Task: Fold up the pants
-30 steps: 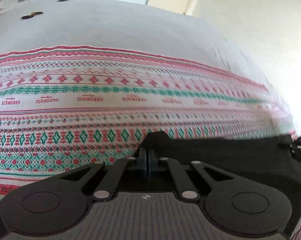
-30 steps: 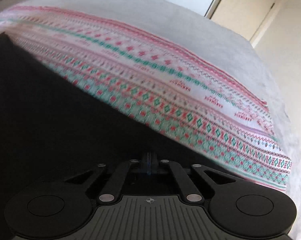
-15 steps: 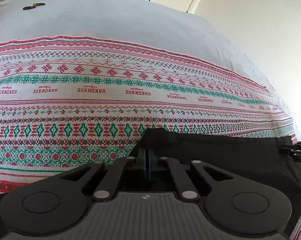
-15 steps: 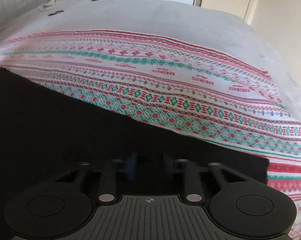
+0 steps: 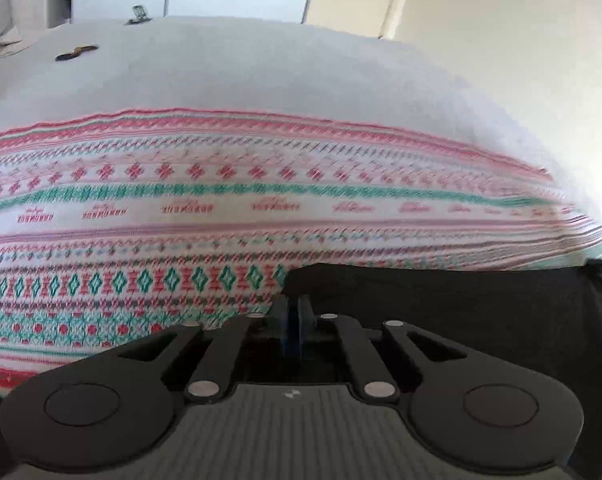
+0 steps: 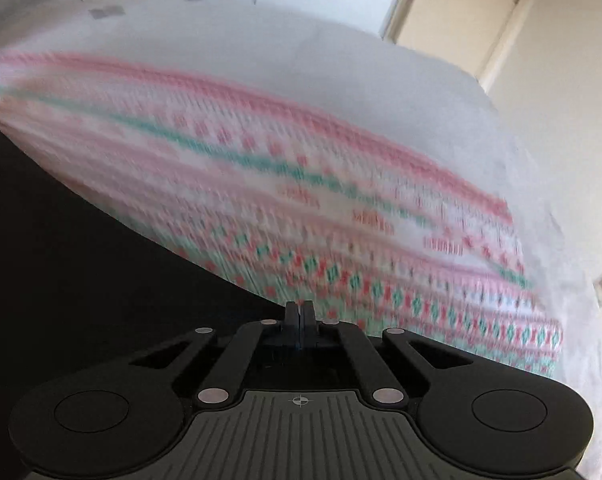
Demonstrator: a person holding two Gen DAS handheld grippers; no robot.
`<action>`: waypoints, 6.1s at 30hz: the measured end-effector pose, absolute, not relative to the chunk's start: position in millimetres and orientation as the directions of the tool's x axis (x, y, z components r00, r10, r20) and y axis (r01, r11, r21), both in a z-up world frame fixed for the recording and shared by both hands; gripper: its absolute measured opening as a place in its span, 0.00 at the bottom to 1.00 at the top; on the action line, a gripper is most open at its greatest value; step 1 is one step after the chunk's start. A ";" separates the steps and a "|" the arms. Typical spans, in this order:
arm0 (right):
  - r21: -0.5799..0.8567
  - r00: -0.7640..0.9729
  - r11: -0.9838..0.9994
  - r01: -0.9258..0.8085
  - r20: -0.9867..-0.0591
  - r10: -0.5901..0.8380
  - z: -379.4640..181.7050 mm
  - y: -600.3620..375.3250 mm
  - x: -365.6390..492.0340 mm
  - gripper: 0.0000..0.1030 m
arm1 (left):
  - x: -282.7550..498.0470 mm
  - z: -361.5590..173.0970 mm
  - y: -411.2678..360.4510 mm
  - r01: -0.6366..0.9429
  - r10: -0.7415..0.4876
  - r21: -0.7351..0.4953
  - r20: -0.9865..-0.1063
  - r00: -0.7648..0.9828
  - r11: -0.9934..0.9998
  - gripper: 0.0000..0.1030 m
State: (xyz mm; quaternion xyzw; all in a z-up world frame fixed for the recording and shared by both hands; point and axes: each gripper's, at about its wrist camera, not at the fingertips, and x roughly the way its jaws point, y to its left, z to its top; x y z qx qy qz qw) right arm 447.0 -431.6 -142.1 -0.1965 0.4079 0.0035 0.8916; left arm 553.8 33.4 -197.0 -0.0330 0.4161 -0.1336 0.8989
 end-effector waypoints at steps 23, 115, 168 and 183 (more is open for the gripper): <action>-0.177 0.674 0.976 0.129 -0.706 -0.217 -168.4 -412.4 283.9 0.39 | 375.6 -207.7 219.0 -0.330 0.065 -0.187 -0.780 0.622 0.925 0.09; -0.073 0.830 0.997 -0.007 -0.557 -0.035 -223.4 -281.1 289.6 1.00 | 320.3 -240.8 65.5 -0.333 0.230 -0.064 -0.600 0.766 0.941 0.97; 0.448 0.747 0.663 0.600 -0.609 -0.265 -182.3 -513.7 287.9 0.04 | 341.4 -214.0 100.2 -0.187 0.087 -0.049 -0.750 0.656 0.981 0.95; -0.204 0.963 0.978 0.045 -0.251 -0.096 -63.2 -219.8 281.0 0.02 | 322.5 -184.6 140.6 -0.204 -0.006 -0.206 -0.719 0.695 0.957 0.83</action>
